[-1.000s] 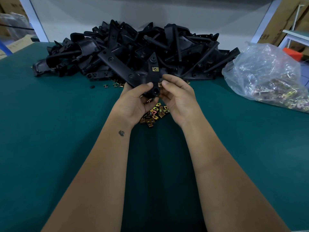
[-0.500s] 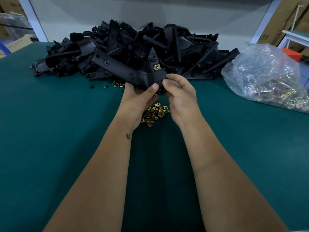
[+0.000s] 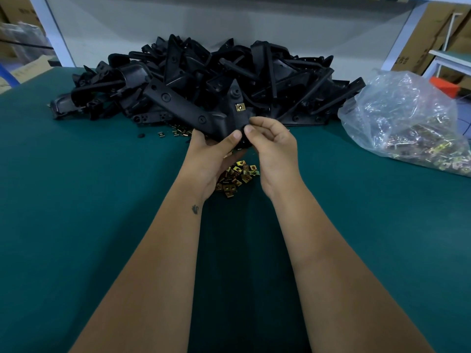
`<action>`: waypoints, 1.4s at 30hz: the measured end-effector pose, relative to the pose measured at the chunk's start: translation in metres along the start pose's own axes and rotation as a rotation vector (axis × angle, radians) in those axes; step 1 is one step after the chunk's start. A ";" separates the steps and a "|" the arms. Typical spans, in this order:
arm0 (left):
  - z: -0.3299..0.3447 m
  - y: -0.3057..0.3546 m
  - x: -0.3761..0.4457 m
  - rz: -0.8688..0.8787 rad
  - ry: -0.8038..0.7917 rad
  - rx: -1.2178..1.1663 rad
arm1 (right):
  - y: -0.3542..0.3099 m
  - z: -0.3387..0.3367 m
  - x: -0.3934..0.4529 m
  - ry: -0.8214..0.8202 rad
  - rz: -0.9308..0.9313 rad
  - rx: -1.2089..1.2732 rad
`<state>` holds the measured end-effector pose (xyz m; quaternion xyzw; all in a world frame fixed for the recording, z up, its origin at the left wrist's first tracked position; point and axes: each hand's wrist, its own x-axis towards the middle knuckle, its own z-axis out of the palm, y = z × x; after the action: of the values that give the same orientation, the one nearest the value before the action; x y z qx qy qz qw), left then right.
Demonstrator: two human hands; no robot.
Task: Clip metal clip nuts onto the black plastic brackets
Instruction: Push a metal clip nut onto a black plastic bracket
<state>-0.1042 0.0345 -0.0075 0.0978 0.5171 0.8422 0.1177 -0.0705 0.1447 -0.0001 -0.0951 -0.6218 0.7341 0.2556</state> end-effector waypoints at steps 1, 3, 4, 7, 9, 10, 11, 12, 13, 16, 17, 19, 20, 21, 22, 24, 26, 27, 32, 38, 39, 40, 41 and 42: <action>0.000 0.001 0.001 -0.012 0.003 -0.036 | -0.001 0.002 -0.001 0.013 -0.031 -0.038; 0.000 0.001 0.003 -0.027 0.015 -0.102 | -0.004 0.006 -0.005 0.017 -0.112 -0.109; 0.000 0.000 0.004 -0.028 0.020 -0.125 | -0.005 0.009 -0.007 0.014 -0.159 -0.151; 0.000 0.001 0.006 -0.003 0.019 -0.157 | -0.005 0.012 -0.011 0.026 -0.265 -0.341; -0.001 0.001 0.007 0.011 0.017 -0.160 | -0.004 0.012 -0.012 0.024 -0.309 -0.477; -0.001 0.001 0.007 0.017 0.012 -0.146 | -0.004 0.010 -0.012 0.013 -0.340 -0.549; -0.002 0.001 0.006 0.023 0.004 -0.122 | -0.003 0.010 -0.013 0.000 -0.372 -0.615; -0.002 0.000 0.006 0.027 -0.005 -0.099 | -0.003 0.009 -0.014 -0.005 -0.397 -0.660; -0.002 0.000 0.005 0.030 -0.016 -0.080 | -0.003 0.009 -0.015 0.001 -0.408 -0.682; -0.002 0.001 0.003 0.032 -0.049 -0.046 | -0.002 0.007 -0.013 0.041 -0.409 -0.716; -0.001 0.001 0.003 0.033 -0.054 -0.043 | -0.002 0.006 -0.013 0.047 -0.409 -0.731; 0.000 0.000 0.003 0.030 -0.058 -0.052 | -0.002 0.006 -0.013 0.045 -0.418 -0.756; 0.001 0.000 0.002 0.025 -0.057 -0.063 | -0.002 0.006 -0.013 0.043 -0.431 -0.767; 0.001 -0.001 0.002 0.019 -0.053 -0.072 | -0.003 0.006 -0.014 0.042 -0.445 -0.776; 0.002 -0.001 0.002 0.015 -0.050 -0.079 | -0.003 0.006 -0.014 0.041 -0.456 -0.783; 0.002 -0.001 0.002 0.007 -0.044 -0.092 | -0.004 0.007 -0.015 0.032 -0.467 -0.784; 0.002 -0.001 0.003 -0.001 -0.034 -0.103 | -0.004 0.007 -0.015 0.016 -0.470 -0.780; 0.002 0.000 0.003 -0.005 -0.031 -0.108 | -0.004 0.008 -0.015 0.012 -0.471 -0.781; 0.003 0.000 0.003 0.001 -0.014 -0.084 | 0.001 0.009 -0.014 0.018 -0.467 -0.774; 0.007 0.004 -0.003 0.005 0.052 0.036 | 0.003 0.006 -0.016 0.050 -0.409 -0.751; 0.009 0.004 -0.005 0.005 0.073 0.050 | 0.003 0.005 -0.018 0.050 -0.384 -0.722; 0.013 0.004 -0.007 0.000 0.096 0.057 | 0.002 0.003 -0.020 0.058 -0.355 -0.682; 0.017 0.004 -0.009 -0.007 0.116 0.067 | 0.000 0.002 -0.023 0.077 -0.323 -0.633; 0.023 0.003 -0.012 -0.012 0.128 0.089 | -0.002 0.000 -0.025 0.107 -0.291 -0.581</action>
<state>-0.0864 0.0496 0.0048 0.0457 0.5610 0.8222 0.0849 -0.0482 0.1325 -0.0025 -0.1127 -0.7980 0.4757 0.3525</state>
